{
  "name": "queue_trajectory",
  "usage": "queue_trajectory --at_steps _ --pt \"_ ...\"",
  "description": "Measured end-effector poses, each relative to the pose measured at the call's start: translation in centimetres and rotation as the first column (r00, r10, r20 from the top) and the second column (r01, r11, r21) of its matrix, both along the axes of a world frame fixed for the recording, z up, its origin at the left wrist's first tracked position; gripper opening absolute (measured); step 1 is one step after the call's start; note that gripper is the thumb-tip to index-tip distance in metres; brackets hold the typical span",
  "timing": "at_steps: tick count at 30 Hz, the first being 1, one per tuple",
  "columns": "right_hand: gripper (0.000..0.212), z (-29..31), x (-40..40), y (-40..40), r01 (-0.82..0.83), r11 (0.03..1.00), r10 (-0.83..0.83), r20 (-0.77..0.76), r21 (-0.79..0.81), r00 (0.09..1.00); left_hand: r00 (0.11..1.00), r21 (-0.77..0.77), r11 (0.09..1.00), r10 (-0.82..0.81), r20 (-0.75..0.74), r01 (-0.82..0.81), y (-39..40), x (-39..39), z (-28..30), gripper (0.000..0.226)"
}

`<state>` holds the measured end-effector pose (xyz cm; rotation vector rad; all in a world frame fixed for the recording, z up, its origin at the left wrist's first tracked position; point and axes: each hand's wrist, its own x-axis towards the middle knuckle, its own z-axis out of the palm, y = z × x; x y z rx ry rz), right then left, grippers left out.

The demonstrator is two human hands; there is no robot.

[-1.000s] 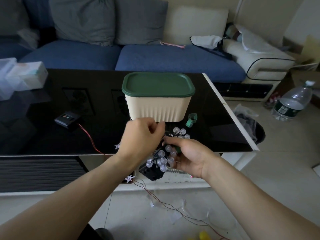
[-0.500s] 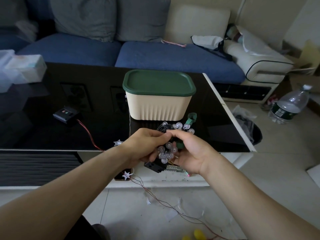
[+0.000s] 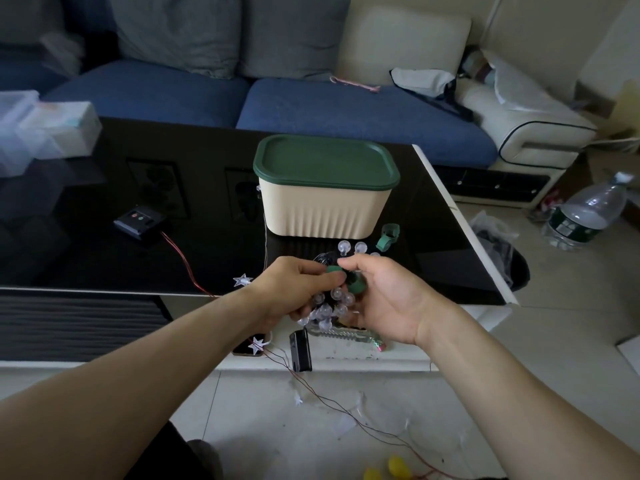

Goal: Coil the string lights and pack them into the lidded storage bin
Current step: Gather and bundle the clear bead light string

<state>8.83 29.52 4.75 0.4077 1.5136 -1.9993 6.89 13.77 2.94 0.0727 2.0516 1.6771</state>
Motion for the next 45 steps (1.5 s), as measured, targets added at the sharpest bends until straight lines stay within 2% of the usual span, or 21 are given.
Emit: queue_trajectory --at_steps 3,9,12,18,22,26,31,34,38,41,45 --pt "0.019 0.0 -0.1 0.4 0.015 0.99 -0.006 -0.067 0.14 0.998 0.998 -0.004 0.998 -0.058 -0.013 0.058 0.0 0.1 -0.2 0.025" --pt "0.018 0.4 0.4 1.9 0.033 0.918 0.059 -0.219 0.395 0.974 0.995 0.028 0.996 -0.086 -0.055 0.088 0.5 0.3 -0.3 0.026" --pt "0.007 0.5 0.7 2.6 0.02 0.902 0.093 -0.239 0.431 0.967 0.99 0.049 0.99 -0.128 -0.063 0.131 0.3 0.0 -0.4 0.026" --pt "0.01 0.6 1.1 2.7 0.126 0.876 0.036 -0.324 0.465 0.945 0.975 0.194 0.96 -0.217 0.053 0.203 0.3 -0.2 -0.6 0.028" --pt "0.016 0.5 1.1 2.7 0.196 0.839 0.047 -0.426 0.508 0.904 0.957 0.296 0.935 -0.247 0.151 0.195 0.3 -0.3 0.0 0.012" --pt "0.022 0.2 0.8 2.4 0.27 0.753 0.107 -0.516 0.601 0.85 0.94 0.347 0.918 -0.273 0.207 0.19 0.0 -0.4 0.1 0.024" --pt "0.025 0.9 1.0 2.2 0.304 0.729 0.199 -0.615 0.613 0.763 0.942 0.394 0.901 -0.272 0.195 0.179 -0.1 -0.6 -0.2 0.031" --pt "0.017 0.8 0.9 2.0 0.284 0.731 0.211 -0.601 0.62 0.771 0.941 0.397 0.894 -0.292 0.17 0.206 -0.2 -0.5 -0.3 0.031" --pt "0.009 0.7 1.1 2.4 0.261 0.818 0.081 -0.552 0.513 0.83 0.955 0.405 0.898 -0.251 0.155 0.17 0.4 0.5 0.1 0.022" --pt "0.012 0.6 1.2 2.1 0.284 0.823 0.038 -0.547 0.491 0.836 0.964 0.4 0.905 -0.22 0.148 0.145 0.7 0.7 0.3 0.017" --pt "0.021 0.7 1.3 1.4 0.348 0.823 -0.085 -0.508 0.449 0.857 0.962 0.443 0.891 -0.199 0.186 0.098 0.9 0.6 0.4 0.021"
